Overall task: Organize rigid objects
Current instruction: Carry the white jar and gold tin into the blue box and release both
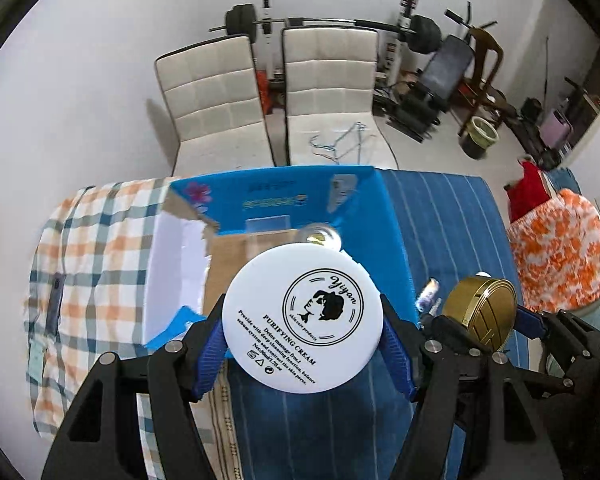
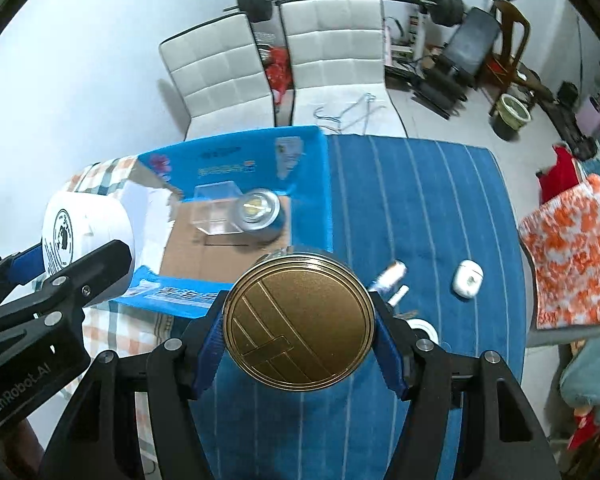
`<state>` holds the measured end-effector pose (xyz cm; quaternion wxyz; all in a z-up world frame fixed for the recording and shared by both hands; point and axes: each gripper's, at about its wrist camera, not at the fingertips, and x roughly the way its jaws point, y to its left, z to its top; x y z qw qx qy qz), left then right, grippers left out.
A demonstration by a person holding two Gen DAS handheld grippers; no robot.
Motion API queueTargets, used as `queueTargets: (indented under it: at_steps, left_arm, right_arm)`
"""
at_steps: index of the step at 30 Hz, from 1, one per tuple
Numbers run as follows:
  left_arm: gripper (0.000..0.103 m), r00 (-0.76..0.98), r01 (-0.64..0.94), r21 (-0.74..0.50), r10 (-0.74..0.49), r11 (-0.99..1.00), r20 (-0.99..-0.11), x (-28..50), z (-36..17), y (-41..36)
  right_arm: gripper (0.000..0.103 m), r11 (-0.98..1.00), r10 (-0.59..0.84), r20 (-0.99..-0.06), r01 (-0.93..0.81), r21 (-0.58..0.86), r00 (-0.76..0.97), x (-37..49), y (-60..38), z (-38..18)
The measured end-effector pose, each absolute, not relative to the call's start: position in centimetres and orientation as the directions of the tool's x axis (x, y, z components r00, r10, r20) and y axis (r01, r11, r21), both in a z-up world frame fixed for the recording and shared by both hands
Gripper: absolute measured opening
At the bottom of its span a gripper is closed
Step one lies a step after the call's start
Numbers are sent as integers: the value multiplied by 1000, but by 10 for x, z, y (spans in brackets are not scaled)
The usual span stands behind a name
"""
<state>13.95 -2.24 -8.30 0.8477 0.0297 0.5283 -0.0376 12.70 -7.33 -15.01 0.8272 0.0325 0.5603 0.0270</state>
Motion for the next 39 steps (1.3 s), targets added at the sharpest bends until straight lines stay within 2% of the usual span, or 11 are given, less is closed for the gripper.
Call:
queueTargets:
  at_steps: [11,17,26,39]
  left_arm:
    - [66,389,46,-39,-54,998,-920,156,-102,29]
    - [66,296,8,-70,-69,998,-953,202,-148,61]
    - [66,174,-16,-34,-31,999,-984,262,-224,90]
    - [66,40,-5,-70,-70,998,-997,308,-286,96]
  right_arm:
    - [67,997,80,-935,-8,82,345,153,-43,-171]
    - [67,990,99,-963,70,120,251,194,-44,-230]
    - [67,988,72,-992,132,85,105,237,-27,-316]
    - [68,983,54,-998,177,49,-22,262,-15,-382]
